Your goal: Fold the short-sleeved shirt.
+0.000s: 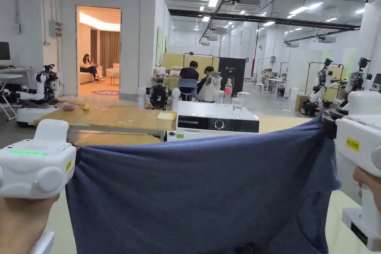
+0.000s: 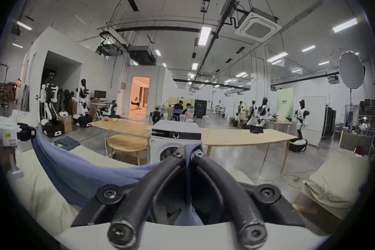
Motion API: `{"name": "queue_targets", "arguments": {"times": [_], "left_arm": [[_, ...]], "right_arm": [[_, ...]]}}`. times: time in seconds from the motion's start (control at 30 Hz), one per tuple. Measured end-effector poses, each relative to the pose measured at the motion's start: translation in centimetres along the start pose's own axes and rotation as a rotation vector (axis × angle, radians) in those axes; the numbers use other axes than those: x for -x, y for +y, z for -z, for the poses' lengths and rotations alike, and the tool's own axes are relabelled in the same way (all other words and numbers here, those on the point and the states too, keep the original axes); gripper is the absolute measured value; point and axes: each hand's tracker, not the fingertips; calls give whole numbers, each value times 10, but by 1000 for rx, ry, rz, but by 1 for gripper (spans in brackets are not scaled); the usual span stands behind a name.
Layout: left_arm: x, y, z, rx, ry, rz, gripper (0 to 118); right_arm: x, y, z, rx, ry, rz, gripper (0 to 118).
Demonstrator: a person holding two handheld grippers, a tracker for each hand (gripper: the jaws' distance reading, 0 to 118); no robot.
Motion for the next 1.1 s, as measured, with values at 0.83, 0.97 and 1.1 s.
{"name": "queue_targets", "arguments": {"times": [0.83,0.97,1.1], "left_arm": [[60,-273,-261,328,-146,-139,105],[63,-247,-312,291,-149,-152,105],[67,-256,-333,428,-139,-174,74]], "right_arm": [[18,-345,-305,602,33,213,57],[40,-301,-323,488,88,205,95],[68,-287,-332,486,156,163,82]]}}
